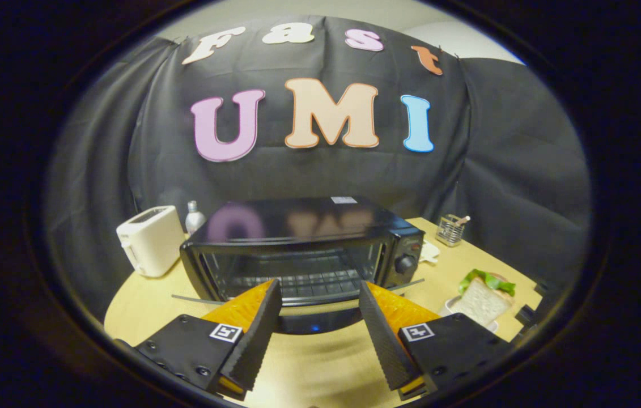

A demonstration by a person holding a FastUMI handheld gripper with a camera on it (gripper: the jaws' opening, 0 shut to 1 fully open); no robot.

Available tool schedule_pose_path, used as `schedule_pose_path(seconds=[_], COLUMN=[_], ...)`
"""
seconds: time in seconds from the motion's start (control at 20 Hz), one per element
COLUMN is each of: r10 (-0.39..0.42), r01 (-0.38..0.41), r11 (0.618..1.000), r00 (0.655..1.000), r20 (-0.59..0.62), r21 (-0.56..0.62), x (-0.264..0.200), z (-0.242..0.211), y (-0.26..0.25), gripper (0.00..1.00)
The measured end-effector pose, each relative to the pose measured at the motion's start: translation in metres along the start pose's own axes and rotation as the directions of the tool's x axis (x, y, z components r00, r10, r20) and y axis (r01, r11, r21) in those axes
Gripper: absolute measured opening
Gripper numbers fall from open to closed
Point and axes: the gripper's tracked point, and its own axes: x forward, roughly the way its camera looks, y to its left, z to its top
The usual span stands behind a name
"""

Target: Open the toaster oven, put the food inside, and close the toaster oven door.

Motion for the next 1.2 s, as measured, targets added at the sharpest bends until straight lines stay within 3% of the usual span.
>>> schedule_pose_path(seconds=[0.2,0.3,0.4,0.8,1.2], r10=[-0.066,-0.038,0.022,0.079,0.170], r01=[0.044,-0.001,-0.065,-0.120,-0.166], r11=[0.982,0.974,0.978,0.987,0.985], r00=[0.992,0.985,0.977,0.944,0.933], r20=[-0.112,-0.169,-0.212,-0.321,-0.316], r21=[-0.183,-0.226,-0.198,-0.109,0.041], x=[-0.020,-0.017,-0.010,-0.002,0.012], z=[-0.037,-0.060,-0.081,-0.136,-0.141], y=[-0.001,0.011,0.028,0.026,0.020], gripper=[0.83,0.82,0.80,0.77,0.78])
